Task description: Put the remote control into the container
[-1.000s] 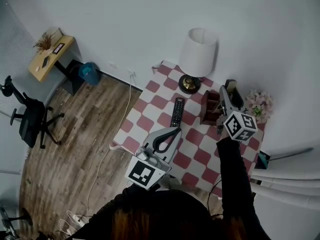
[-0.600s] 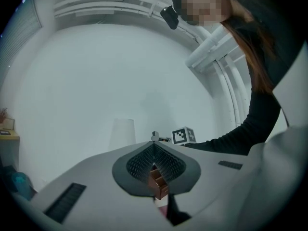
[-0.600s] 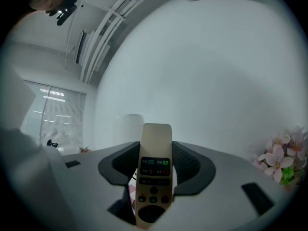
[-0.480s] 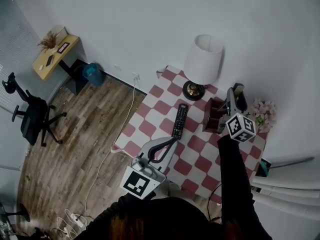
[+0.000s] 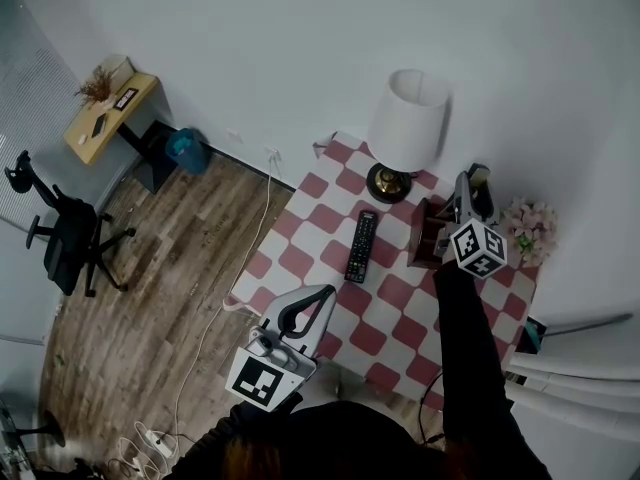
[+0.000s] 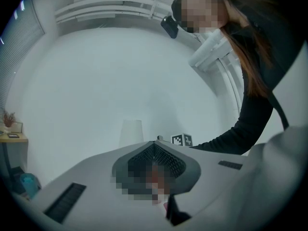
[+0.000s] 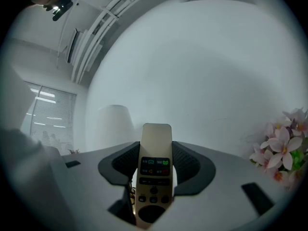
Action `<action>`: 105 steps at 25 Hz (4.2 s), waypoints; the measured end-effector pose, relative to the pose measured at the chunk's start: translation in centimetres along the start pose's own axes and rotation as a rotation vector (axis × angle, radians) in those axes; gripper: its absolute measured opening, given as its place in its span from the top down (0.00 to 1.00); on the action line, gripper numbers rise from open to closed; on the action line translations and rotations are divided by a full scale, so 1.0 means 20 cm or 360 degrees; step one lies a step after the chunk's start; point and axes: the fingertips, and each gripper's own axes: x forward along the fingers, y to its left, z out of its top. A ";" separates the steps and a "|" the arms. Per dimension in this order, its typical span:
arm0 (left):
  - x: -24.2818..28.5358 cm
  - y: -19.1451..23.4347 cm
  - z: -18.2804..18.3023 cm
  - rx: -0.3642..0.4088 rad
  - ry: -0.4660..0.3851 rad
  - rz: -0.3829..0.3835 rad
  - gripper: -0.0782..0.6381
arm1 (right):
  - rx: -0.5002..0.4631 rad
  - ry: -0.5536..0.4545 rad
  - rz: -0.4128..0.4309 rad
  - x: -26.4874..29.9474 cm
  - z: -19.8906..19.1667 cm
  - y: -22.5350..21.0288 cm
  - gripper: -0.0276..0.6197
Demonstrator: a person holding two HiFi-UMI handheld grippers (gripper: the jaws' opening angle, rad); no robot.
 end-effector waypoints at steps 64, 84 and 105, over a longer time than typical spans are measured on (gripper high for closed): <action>-0.05 -0.07 -0.03 0.0004 0.0031 -0.0065 0.89 | -0.0639 0.0649 -0.0075 -0.12 -0.45 0.05 0.63; -0.04 -0.16 0.01 0.0010 -0.0012 -0.0166 0.89 | -0.0646 0.0326 0.0019 -0.20 -0.11 0.13 0.93; 0.01 -0.29 0.03 0.0008 -0.0048 -0.0257 0.89 | -0.0531 -0.0025 0.0235 -0.64 0.28 0.39 0.93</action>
